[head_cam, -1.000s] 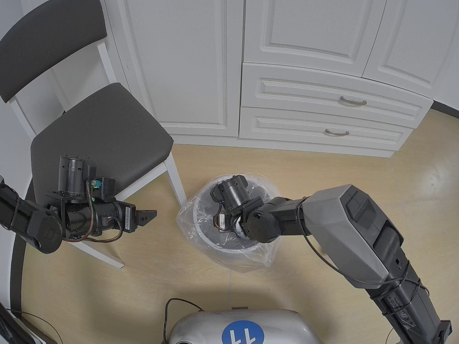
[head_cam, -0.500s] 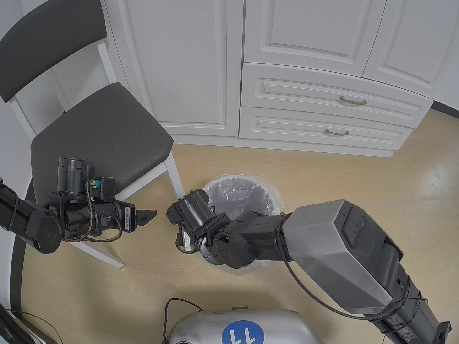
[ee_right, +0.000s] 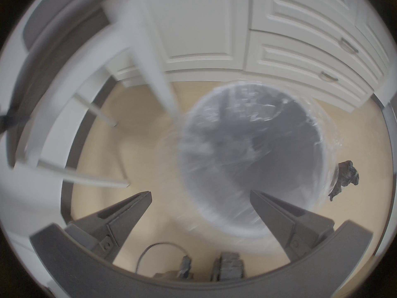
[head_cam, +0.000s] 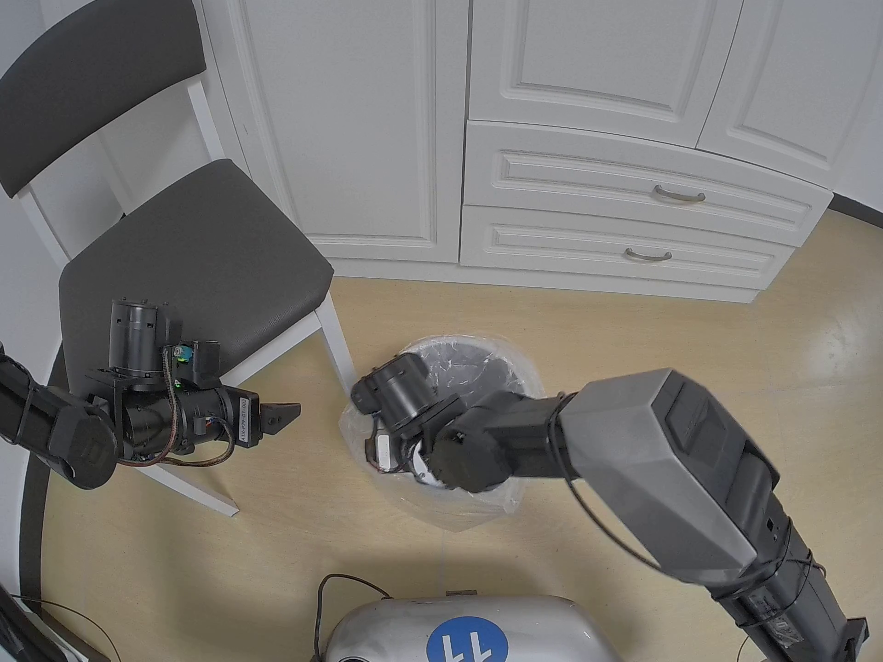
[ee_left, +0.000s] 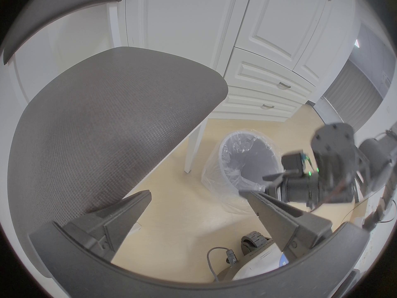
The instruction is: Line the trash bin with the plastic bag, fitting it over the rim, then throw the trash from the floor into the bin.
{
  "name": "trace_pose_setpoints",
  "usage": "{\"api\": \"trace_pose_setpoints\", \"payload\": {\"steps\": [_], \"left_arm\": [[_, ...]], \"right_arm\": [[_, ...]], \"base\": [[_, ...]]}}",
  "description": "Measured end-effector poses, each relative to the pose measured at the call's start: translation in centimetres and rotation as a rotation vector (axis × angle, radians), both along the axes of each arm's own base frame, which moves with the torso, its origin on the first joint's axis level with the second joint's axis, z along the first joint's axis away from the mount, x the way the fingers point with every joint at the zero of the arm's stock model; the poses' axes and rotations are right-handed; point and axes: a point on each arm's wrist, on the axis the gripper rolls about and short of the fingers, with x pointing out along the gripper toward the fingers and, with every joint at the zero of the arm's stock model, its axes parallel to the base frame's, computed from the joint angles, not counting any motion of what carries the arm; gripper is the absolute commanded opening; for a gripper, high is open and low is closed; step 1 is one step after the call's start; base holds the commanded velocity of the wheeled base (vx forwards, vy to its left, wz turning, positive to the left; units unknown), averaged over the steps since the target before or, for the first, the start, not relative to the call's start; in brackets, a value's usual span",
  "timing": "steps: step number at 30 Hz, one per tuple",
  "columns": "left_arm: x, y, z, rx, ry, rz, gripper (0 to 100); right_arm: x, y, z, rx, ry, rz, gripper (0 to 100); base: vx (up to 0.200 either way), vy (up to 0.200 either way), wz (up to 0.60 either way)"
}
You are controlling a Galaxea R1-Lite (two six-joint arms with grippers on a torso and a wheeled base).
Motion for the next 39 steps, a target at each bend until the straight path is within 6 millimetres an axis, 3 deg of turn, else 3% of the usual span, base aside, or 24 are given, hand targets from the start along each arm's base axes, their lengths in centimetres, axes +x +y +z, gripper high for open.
{"api": "trace_pose_setpoints", "payload": {"steps": [8,16,24,27,31,34,39], "left_arm": [[0.0,0.0,0.0,0.000,0.001,0.000,100],[0.1,0.0,-0.1,0.000,0.002,0.000,100],[0.0,0.0,-0.1,0.001,0.002,0.000,100],[0.0,0.0,0.0,0.000,0.002,0.000,100],[0.0,0.0,0.0,-0.001,0.000,0.000,100],[-0.1,0.0,0.1,-0.002,-0.002,0.000,100],[-0.1,0.0,0.2,-0.002,-0.006,0.001,100]], "right_arm": [[4.0,-3.7,-0.1,0.066,0.052,-0.029,100],[5.2,-4.9,-1.3,0.092,0.104,-0.018,100],[3.9,-3.6,-1.5,0.111,0.128,0.002,100],[2.4,-2.0,-1.1,0.119,0.129,0.040,100],[1.4,-1.5,-0.7,0.116,0.131,0.058,100],[-0.7,0.0,-0.5,0.111,0.139,0.108,100],[-2.1,0.8,-0.6,0.096,0.150,0.136,100]], "base": [[0.000,0.000,0.00],[0.000,0.000,0.00],[0.000,0.000,0.00],[0.000,0.000,0.00],[0.000,0.000,0.00],[0.000,0.000,0.00],[0.000,0.000,0.00]]}}
